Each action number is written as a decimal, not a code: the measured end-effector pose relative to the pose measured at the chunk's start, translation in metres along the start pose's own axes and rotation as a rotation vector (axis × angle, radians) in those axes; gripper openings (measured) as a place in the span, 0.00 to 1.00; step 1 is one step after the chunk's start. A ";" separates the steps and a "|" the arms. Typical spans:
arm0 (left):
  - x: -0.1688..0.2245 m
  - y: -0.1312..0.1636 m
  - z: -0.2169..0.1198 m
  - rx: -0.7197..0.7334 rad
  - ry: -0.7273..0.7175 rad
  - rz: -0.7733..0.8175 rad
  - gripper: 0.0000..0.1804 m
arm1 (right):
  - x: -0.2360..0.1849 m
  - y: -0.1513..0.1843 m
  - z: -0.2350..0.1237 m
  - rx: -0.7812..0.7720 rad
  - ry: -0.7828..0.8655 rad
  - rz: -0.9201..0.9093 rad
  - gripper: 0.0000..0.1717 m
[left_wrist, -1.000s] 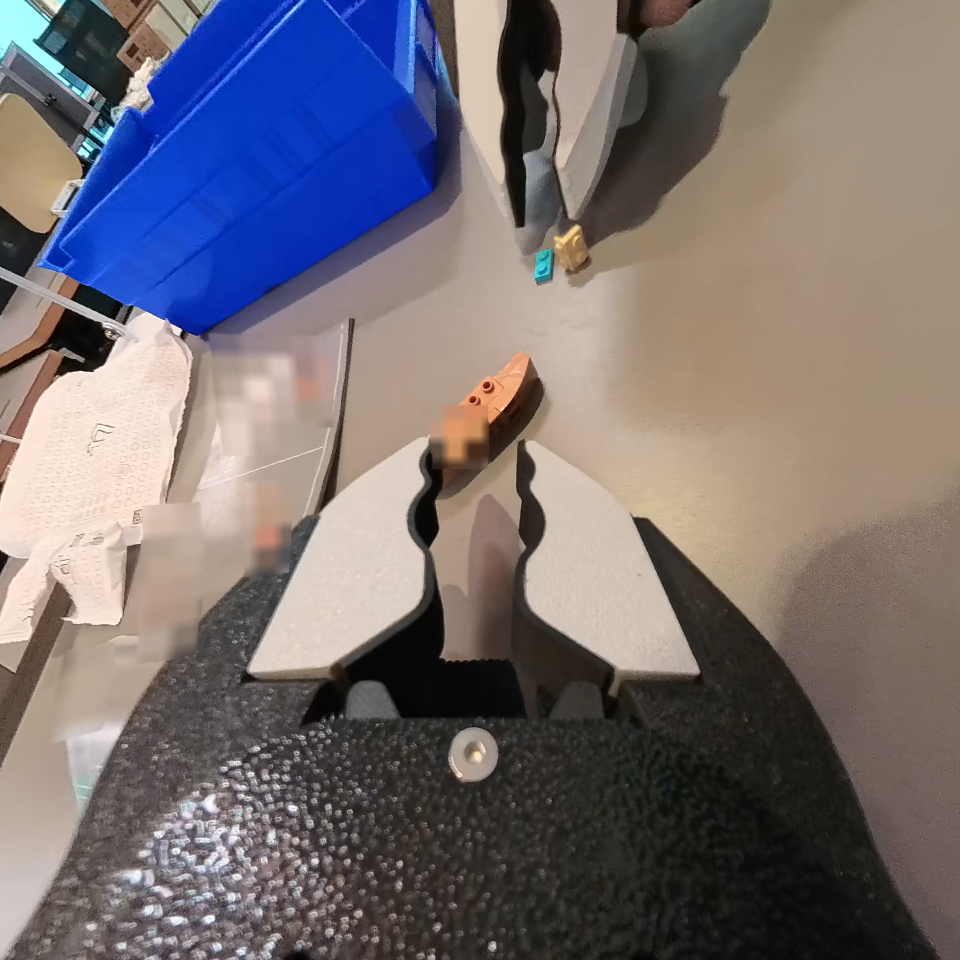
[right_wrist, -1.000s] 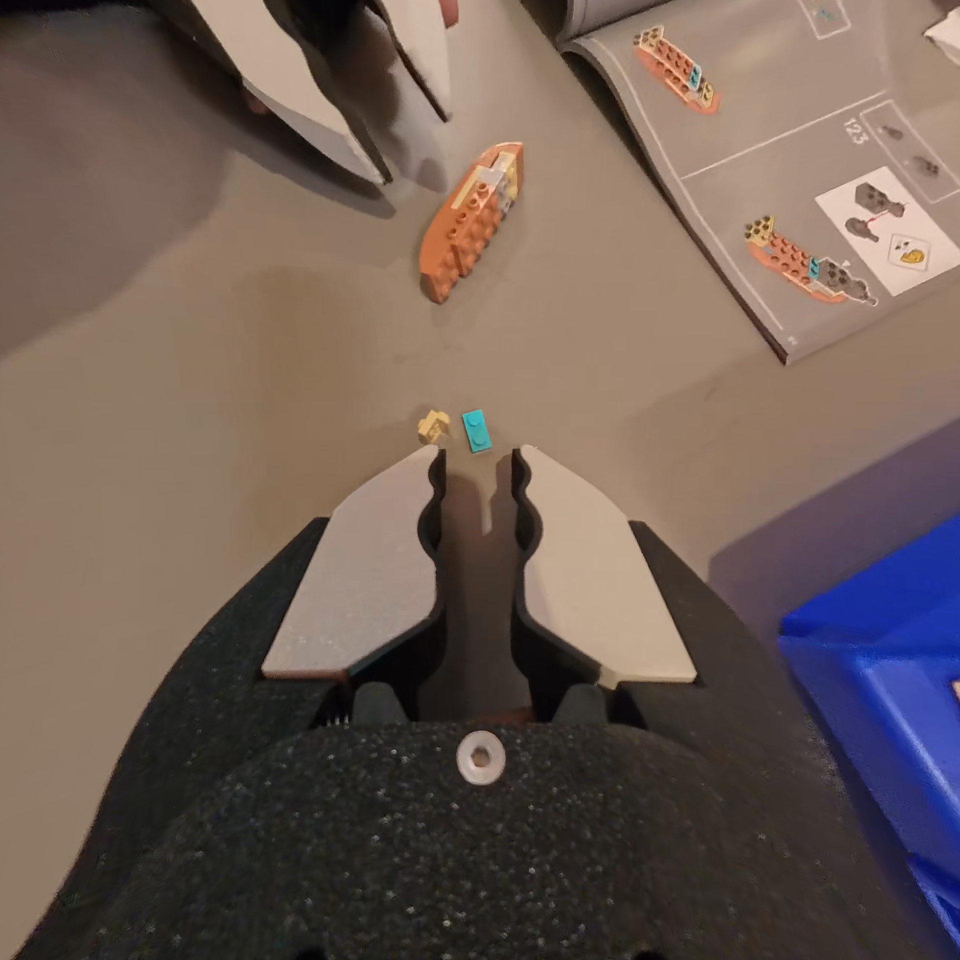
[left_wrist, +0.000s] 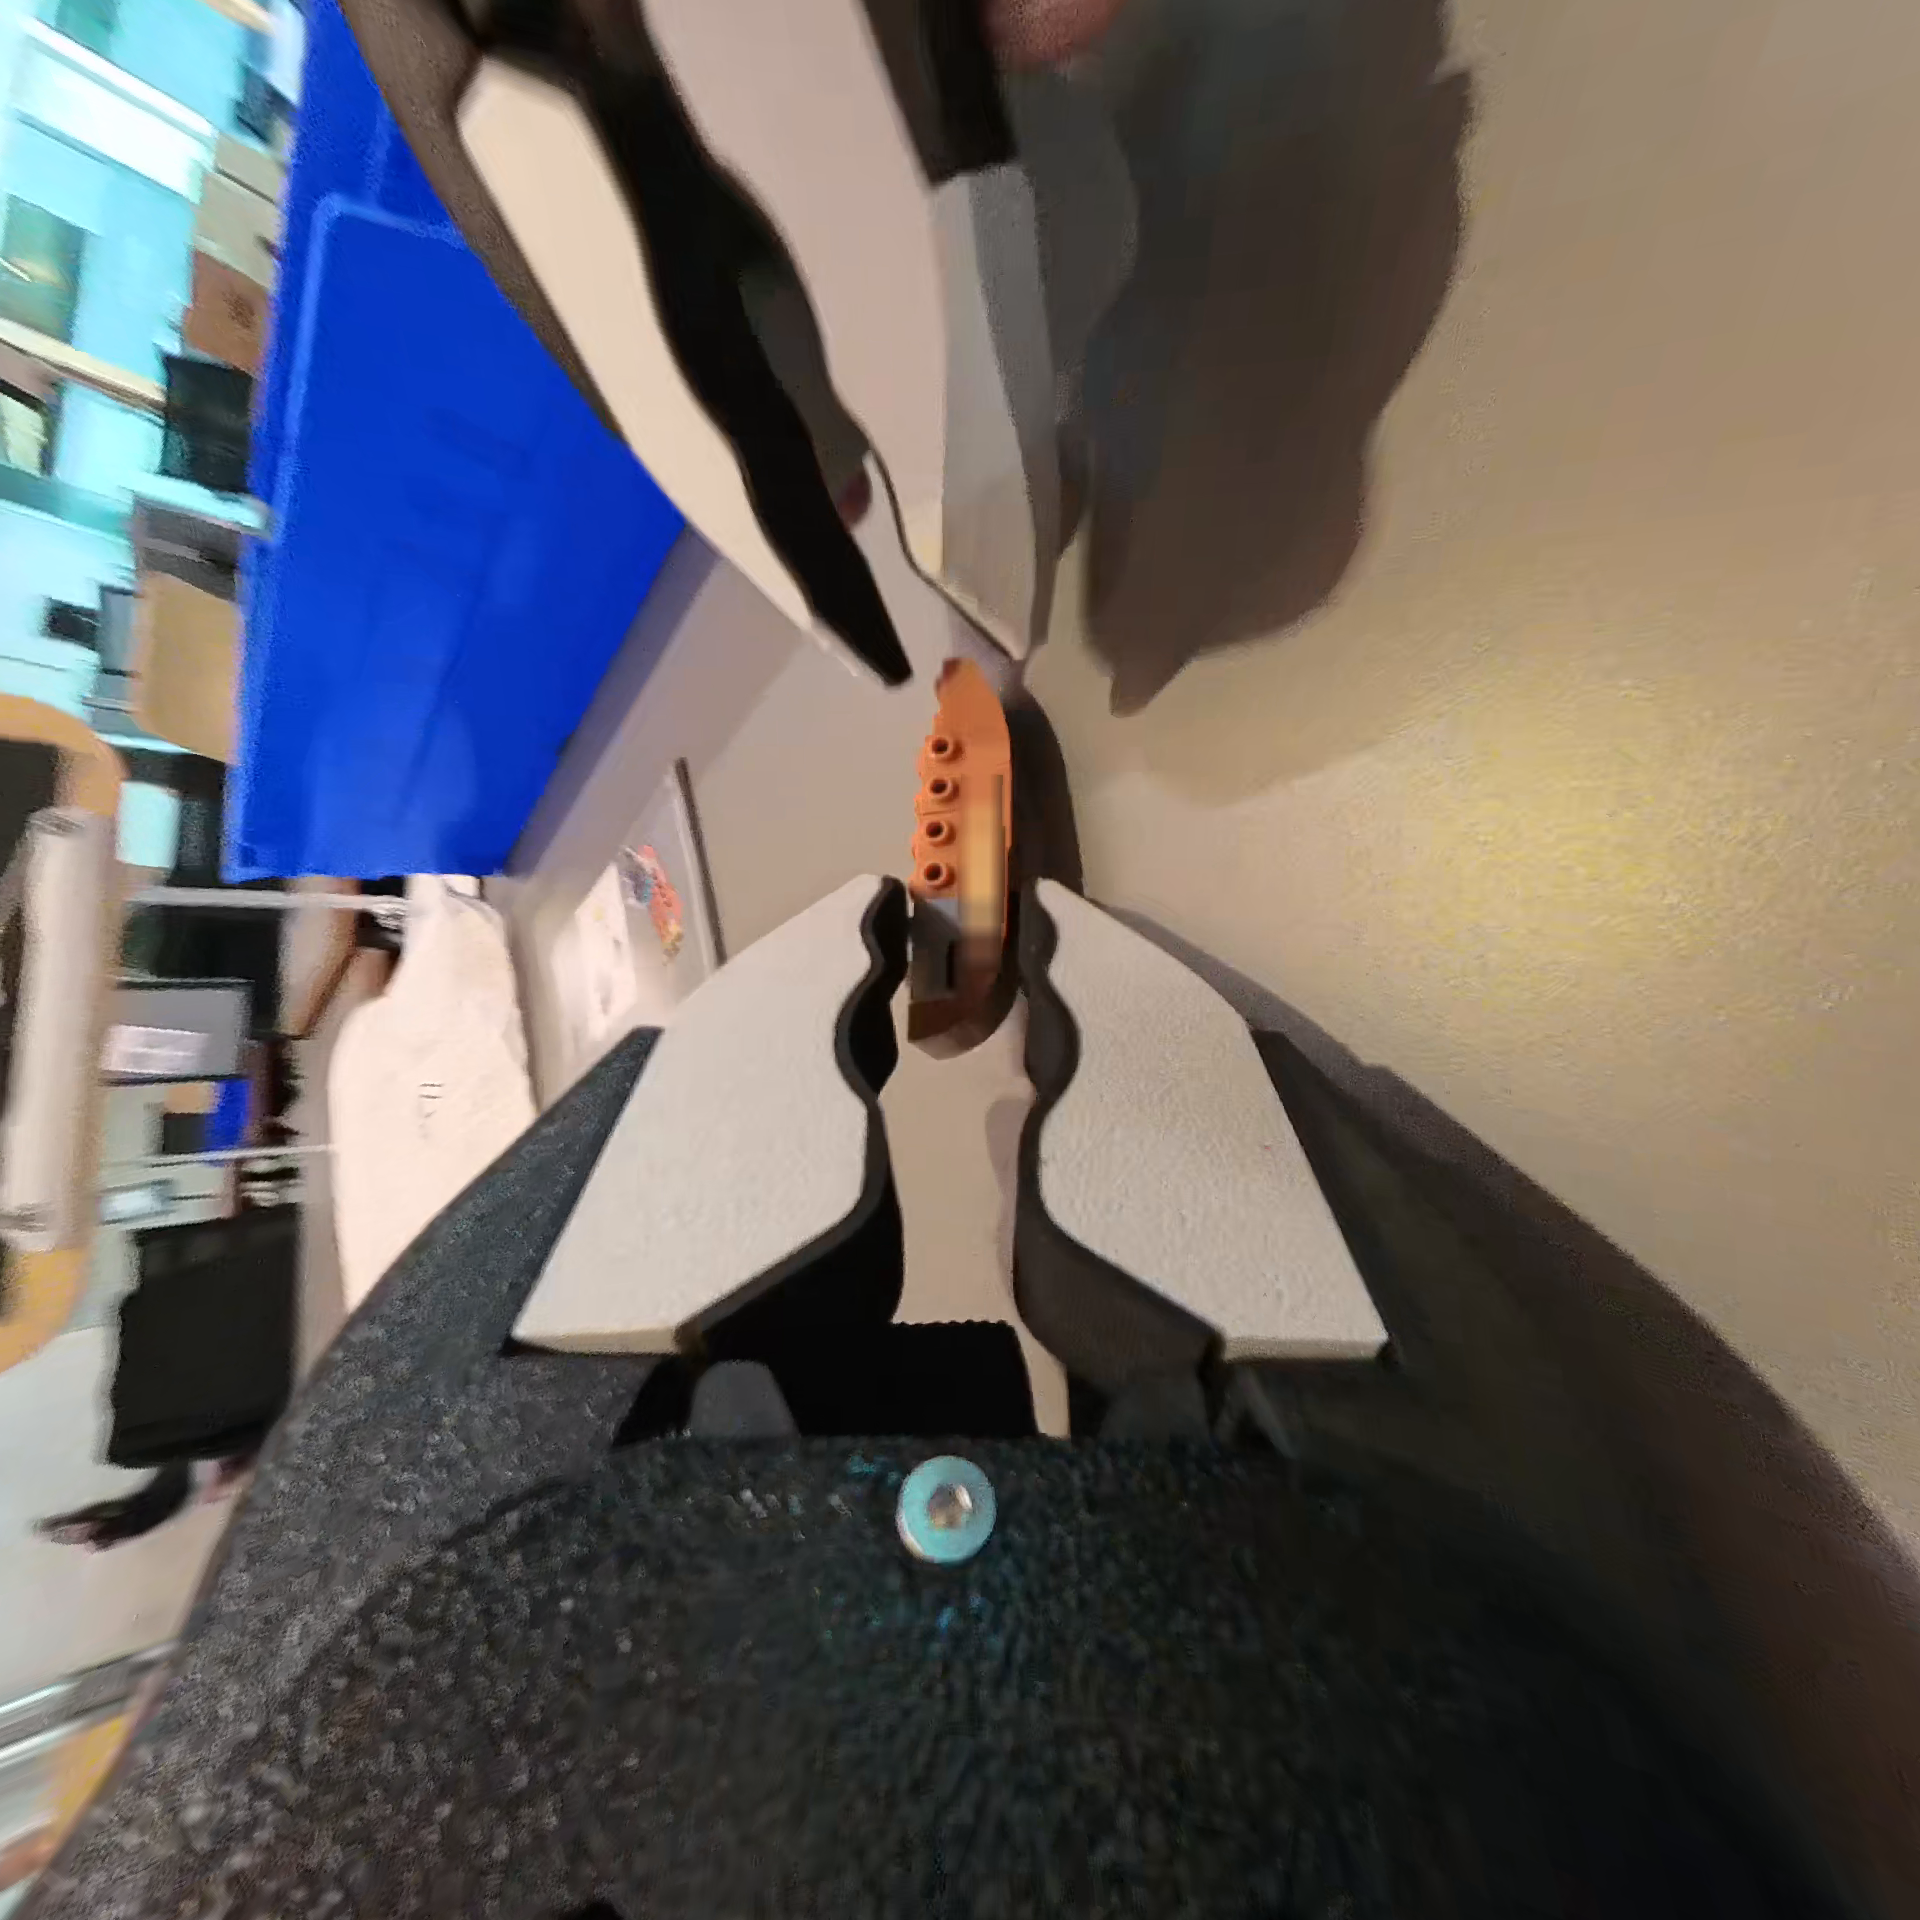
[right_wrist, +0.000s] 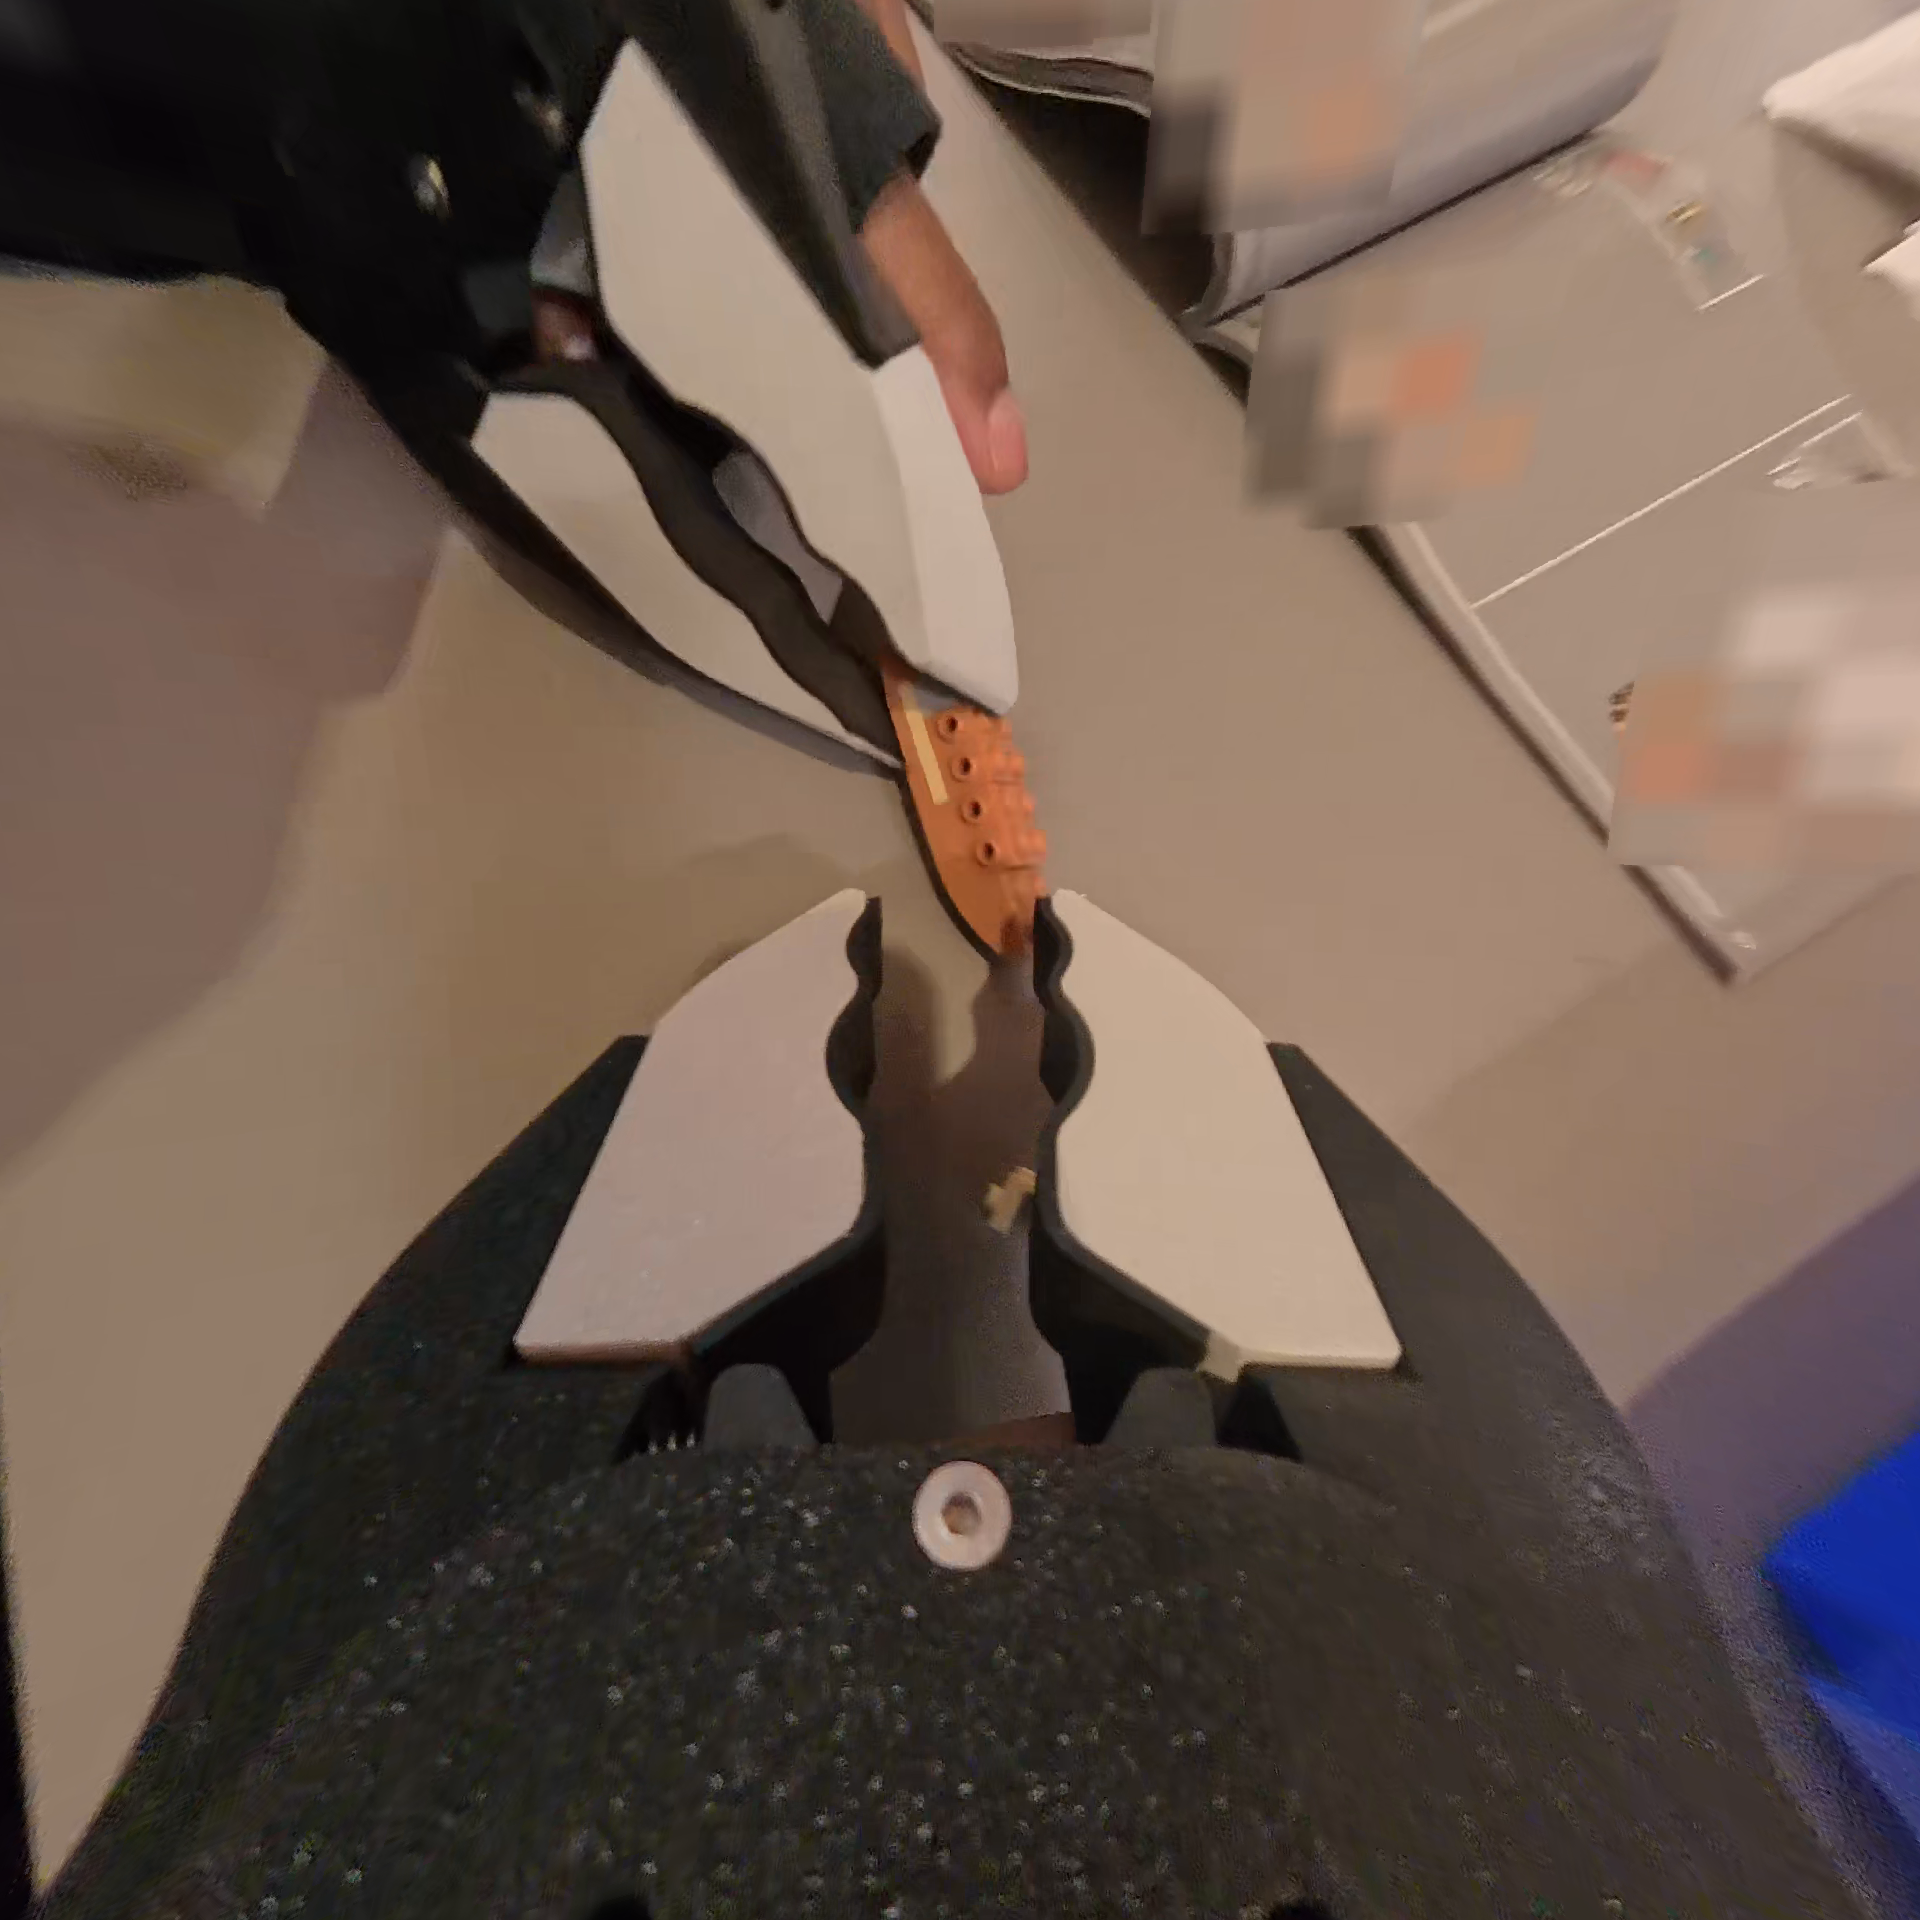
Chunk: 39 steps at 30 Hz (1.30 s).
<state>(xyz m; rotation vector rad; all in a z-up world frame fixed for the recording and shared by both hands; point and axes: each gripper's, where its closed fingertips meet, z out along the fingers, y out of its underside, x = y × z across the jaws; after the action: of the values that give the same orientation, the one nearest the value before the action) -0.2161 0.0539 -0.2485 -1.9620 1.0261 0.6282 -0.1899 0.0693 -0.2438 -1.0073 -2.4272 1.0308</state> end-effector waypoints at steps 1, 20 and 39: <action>0.000 -0.003 -0.001 0.007 -0.032 0.046 0.11 | -0.004 0.000 0.002 -0.008 -0.030 0.023 0.17; 0.004 -0.019 -0.020 0.150 0.201 -0.450 0.19 | -0.004 -0.003 0.018 -0.046 0.166 -0.325 0.14; 0.023 -0.011 -0.007 -0.037 0.199 -0.279 0.13 | 0.041 0.028 -0.040 -0.026 0.109 -0.031 0.12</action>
<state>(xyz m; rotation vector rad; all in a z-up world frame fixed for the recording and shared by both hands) -0.1938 0.0417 -0.2568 -2.1831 0.8388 0.3040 -0.1848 0.1322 -0.2357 -1.0042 -2.3659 0.9126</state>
